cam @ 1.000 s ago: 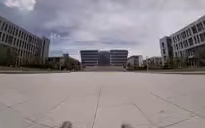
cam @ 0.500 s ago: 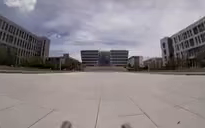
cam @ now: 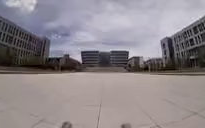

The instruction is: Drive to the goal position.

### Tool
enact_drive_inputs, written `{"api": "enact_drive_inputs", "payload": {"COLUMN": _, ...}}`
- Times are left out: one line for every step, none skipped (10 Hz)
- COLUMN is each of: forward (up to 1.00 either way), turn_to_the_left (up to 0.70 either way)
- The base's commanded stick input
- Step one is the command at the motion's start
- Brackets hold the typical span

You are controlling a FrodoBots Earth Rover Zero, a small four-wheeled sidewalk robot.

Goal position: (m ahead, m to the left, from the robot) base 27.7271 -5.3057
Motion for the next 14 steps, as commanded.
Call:
{"api": "enact_drive_inputs", "payload": {"forward": 0.7, "turn_to_the_left": 0.0}}
{"api": "enact_drive_inputs", "payload": {"forward": 0.7, "turn_to_the_left": 0.0}}
{"api": "enact_drive_inputs", "payload": {"forward": 0.7, "turn_to_the_left": 0.0}}
{"api": "enact_drive_inputs", "payload": {"forward": 0.7, "turn_to_the_left": 0.0}}
{"api": "enact_drive_inputs", "payload": {"forward": 0.7, "turn_to_the_left": 0.0}}
{"api": "enact_drive_inputs", "payload": {"forward": 0.7, "turn_to_the_left": 0.0}}
{"api": "enact_drive_inputs", "payload": {"forward": 0.7, "turn_to_the_left": 0.0}}
{"api": "enact_drive_inputs", "payload": {"forward": 0.7, "turn_to_the_left": 0.0}}
{"api": "enact_drive_inputs", "payload": {"forward": 0.7, "turn_to_the_left": 0.0}}
{"api": "enact_drive_inputs", "payload": {"forward": 0.7, "turn_to_the_left": 0.0}}
{"api": "enact_drive_inputs", "payload": {"forward": 0.7, "turn_to_the_left": 0.0}}
{"api": "enact_drive_inputs", "payload": {"forward": 0.7, "turn_to_the_left": 0.0}}
{"api": "enact_drive_inputs", "payload": {"forward": 0.7, "turn_to_the_left": 0.0}}
{"api": "enact_drive_inputs", "payload": {"forward": 0.7, "turn_to_the_left": 0.0}}
